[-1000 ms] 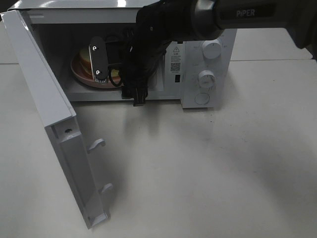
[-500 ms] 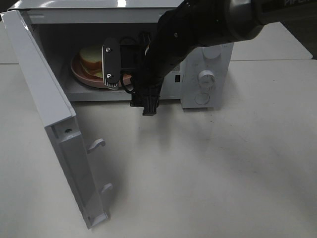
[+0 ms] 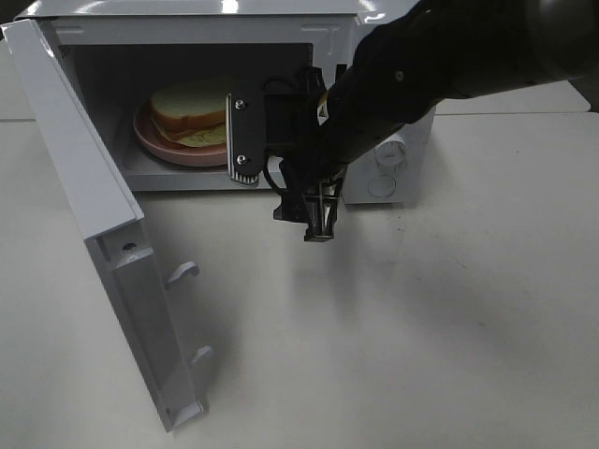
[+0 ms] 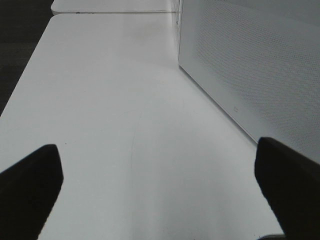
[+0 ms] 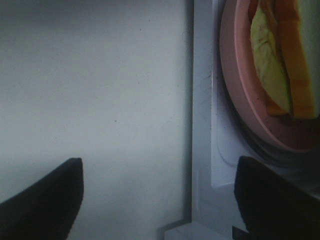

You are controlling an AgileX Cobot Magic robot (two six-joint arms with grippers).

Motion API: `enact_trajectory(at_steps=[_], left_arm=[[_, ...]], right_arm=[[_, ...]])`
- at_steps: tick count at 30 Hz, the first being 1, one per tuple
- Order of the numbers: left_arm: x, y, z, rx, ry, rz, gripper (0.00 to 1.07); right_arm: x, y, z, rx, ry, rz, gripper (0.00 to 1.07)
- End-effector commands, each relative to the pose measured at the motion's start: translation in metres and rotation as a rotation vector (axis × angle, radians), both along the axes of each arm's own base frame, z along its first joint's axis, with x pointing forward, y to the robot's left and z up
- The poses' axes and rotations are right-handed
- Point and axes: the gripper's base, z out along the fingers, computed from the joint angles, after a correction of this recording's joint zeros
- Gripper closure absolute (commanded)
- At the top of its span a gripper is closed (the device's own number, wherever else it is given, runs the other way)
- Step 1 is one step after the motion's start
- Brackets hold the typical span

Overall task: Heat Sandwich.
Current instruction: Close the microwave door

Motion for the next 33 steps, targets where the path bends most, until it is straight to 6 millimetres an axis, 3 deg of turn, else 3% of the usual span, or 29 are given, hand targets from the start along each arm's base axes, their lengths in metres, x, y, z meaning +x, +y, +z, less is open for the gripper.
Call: enact_trajectory(at_steps=[1,19,24,33], left_arm=[[-0.004,0.000,-0.001,0.002,-0.029,0.001,0.05],[-0.004,0.000,-0.001,0.002,-0.029,0.001,0.05],[-0.004,0.000,-0.001,0.002,-0.029,0.001,0.05],[-0.004,0.000,-0.001,0.002,-0.029,0.001,0.05]], right_arm=[[-0.006,-0.005,0.007,0.020,-0.013,-0.009,0.28],[-0.065,-0.051,0.028,0.112,0.053,-0.156,0.31],[-0.073,-0.058,0.033,0.140,0.058,-0.187,0.31],[-0.104,-0.082,0.037,0.224,0.156,-0.371,0.31]])
